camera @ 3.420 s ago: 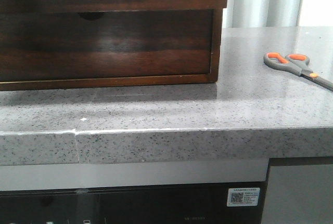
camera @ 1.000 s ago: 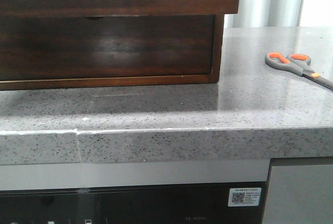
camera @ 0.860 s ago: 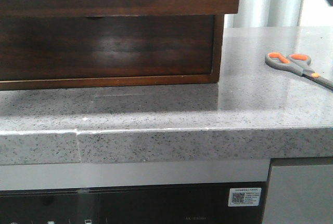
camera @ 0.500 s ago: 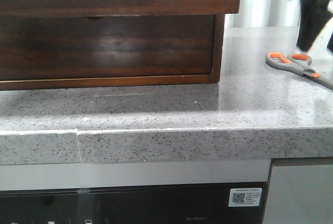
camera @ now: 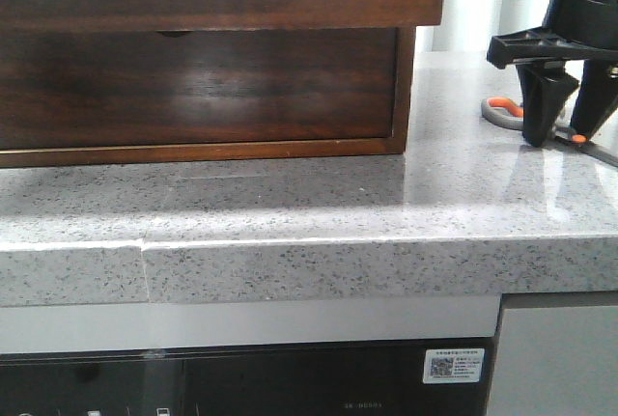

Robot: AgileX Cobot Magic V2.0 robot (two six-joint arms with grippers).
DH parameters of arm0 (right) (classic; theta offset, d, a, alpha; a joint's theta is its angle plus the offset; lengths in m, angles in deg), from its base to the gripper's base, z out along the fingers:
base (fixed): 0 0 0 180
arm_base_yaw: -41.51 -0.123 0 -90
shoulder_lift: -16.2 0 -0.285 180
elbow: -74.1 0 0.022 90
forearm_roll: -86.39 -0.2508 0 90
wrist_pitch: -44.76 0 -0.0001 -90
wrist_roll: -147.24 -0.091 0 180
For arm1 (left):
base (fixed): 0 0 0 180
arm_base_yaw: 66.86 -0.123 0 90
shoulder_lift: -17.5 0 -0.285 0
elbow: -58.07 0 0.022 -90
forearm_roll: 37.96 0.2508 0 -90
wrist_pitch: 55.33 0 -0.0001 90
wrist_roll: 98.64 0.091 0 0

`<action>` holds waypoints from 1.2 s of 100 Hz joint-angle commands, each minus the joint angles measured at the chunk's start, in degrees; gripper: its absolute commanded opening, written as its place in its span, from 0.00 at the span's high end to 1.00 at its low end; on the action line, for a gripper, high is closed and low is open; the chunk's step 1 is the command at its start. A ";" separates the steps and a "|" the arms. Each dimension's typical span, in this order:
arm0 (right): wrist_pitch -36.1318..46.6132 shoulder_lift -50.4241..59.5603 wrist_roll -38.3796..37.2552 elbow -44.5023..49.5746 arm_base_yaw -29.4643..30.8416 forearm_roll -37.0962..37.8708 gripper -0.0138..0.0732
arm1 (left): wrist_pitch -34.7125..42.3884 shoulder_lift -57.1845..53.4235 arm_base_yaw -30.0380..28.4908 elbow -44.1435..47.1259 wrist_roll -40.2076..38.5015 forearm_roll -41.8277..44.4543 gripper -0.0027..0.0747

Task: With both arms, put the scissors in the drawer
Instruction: 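Lift the scissors with the right gripper and carry them over the drawer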

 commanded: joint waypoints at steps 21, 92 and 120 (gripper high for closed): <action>1.18 1.19 0.69 -0.97 -0.12 0.75 0.98 | 2.22 0.41 0.42 -1.53 -0.80 -1.52 0.96; 9.54 35.71 17.67 -2.33 -3.41 -7.10 0.98 | 2.22 0.41 0.42 -1.53 -0.80 -1.52 0.96; 7.29 35.75 24.48 -14.89 -17.92 -9.66 0.98 | 2.22 0.41 0.42 -1.53 -0.80 -1.52 0.96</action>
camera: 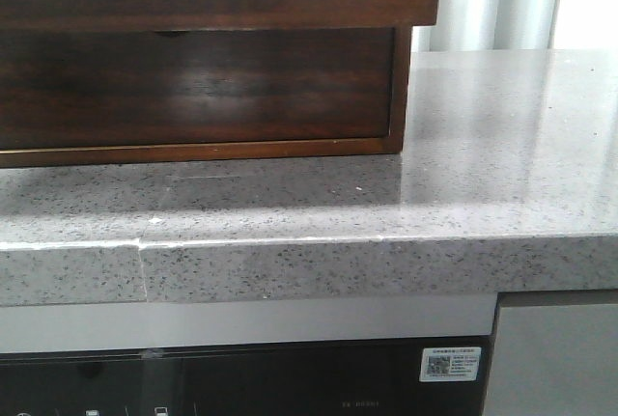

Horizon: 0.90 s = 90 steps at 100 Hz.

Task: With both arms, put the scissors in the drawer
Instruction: 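Lift the scissors with the right gripper and carry them over the drawer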

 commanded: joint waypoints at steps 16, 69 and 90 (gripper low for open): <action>1.02 -4.23 8.59 -9.95 -11.94 -1.06 0.98 | 2.32 0.41 0.42 -1.53 -0.80 -1.52 0.96; -0.06 -20.61 18.17 -11.74 -20.04 -0.96 0.98 | 2.32 0.41 0.42 -1.53 -0.80 -1.52 0.96; 0.05 -23.81 19.57 -11.74 -20.04 -0.83 0.98 | 2.32 0.41 0.42 -1.53 -0.80 -1.52 0.96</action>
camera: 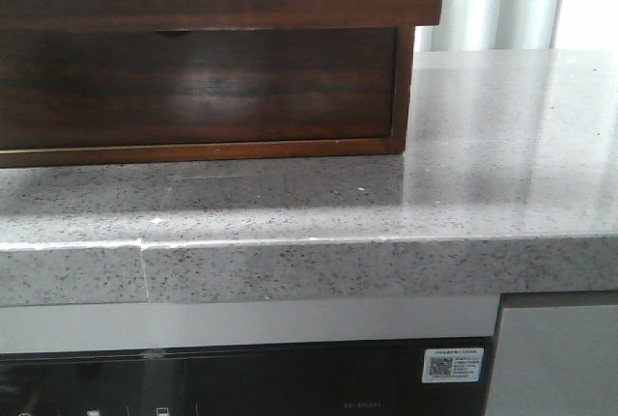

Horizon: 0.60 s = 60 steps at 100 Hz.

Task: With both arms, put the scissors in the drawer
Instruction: 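Lift the scissors with the right gripper and carry them over the drawer, then lower the scissors into the open drawer and open the right gripper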

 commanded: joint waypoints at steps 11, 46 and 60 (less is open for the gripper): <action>3.57 0.37 2.52 -1.93 0.03 -0.53 0.98 | 2.32 0.41 0.42 -1.53 -0.80 -1.52 0.96; 3.48 -0.78 2.76 -1.93 0.03 -0.53 0.98 | 2.32 0.41 0.42 -1.53 -0.80 -1.52 0.96; 3.48 -0.78 2.76 -1.93 0.03 -0.53 0.95 | 2.32 0.41 0.42 -1.53 -0.80 -1.52 0.96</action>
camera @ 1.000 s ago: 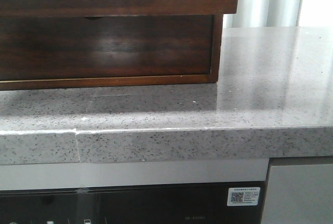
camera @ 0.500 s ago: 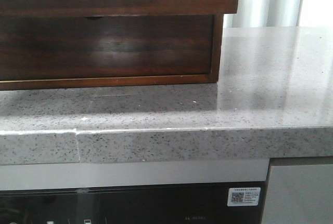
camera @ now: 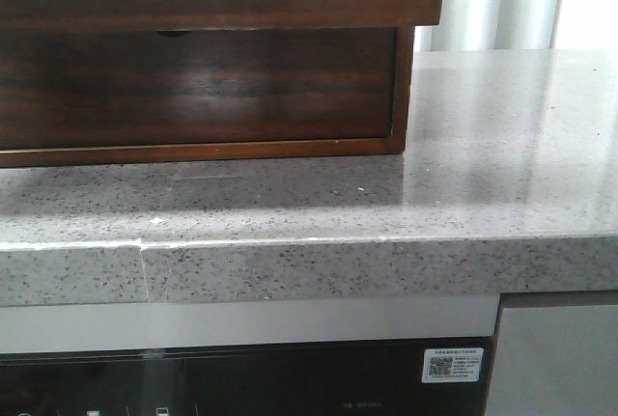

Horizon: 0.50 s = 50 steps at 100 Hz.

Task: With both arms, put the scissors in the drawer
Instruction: 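Lower the scissors into the open drawer and open the right gripper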

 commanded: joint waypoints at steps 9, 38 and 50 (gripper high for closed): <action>3.24 2.34 0.50 -1.93 0.11 -0.63 0.81 | 2.32 0.41 0.42 -1.53 -0.80 -1.52 0.96; 4.07 2.34 0.50 -1.93 0.11 -0.63 0.55 | 2.26 0.41 0.42 -1.53 -0.80 -1.52 0.96; 4.20 2.34 0.50 -1.93 0.11 -0.63 0.55 | 2.26 0.41 0.42 -1.53 -0.80 -1.52 0.96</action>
